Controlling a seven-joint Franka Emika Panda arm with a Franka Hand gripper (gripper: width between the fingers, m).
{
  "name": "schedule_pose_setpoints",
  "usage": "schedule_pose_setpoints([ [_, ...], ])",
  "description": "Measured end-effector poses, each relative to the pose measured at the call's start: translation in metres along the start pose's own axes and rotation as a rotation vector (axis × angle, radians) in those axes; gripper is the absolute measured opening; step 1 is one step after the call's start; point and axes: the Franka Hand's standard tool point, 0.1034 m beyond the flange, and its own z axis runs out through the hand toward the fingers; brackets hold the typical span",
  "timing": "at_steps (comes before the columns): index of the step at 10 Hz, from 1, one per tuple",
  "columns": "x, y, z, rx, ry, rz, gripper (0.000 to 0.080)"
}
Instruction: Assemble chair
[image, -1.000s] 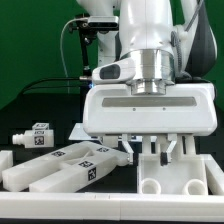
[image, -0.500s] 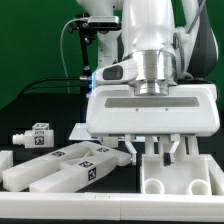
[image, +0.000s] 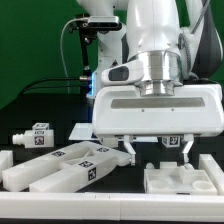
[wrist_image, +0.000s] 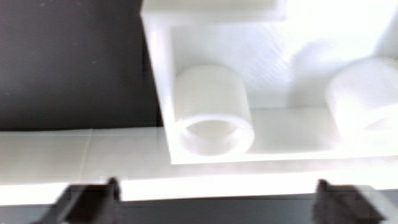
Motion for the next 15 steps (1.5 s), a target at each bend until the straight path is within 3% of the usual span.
schedule_pose_setpoints([
  [1, 0.0, 0.0, 0.0, 0.0, 0.0, 0.0, 0.0623],
  [3, 0.004, -0.001, -0.002, 0.004, -0.01, 0.001, 0.0644],
  [6, 0.016, -0.003, -0.004, 0.028, -0.115, 0.018, 0.0649],
  [8, 0.017, 0.002, -0.002, 0.026, -0.119, 0.017, 0.0649],
  [11, 0.011, 0.001, -0.003, 0.055, -0.295, 0.024, 0.0649],
  [13, -0.005, 0.019, -0.027, 0.058, -0.52, 0.08, 0.0649],
  [14, -0.001, 0.018, -0.036, 0.064, -0.589, 0.101, 0.0649],
  [15, 0.01, 0.017, -0.035, 0.063, -0.545, 0.096, 0.0649],
])
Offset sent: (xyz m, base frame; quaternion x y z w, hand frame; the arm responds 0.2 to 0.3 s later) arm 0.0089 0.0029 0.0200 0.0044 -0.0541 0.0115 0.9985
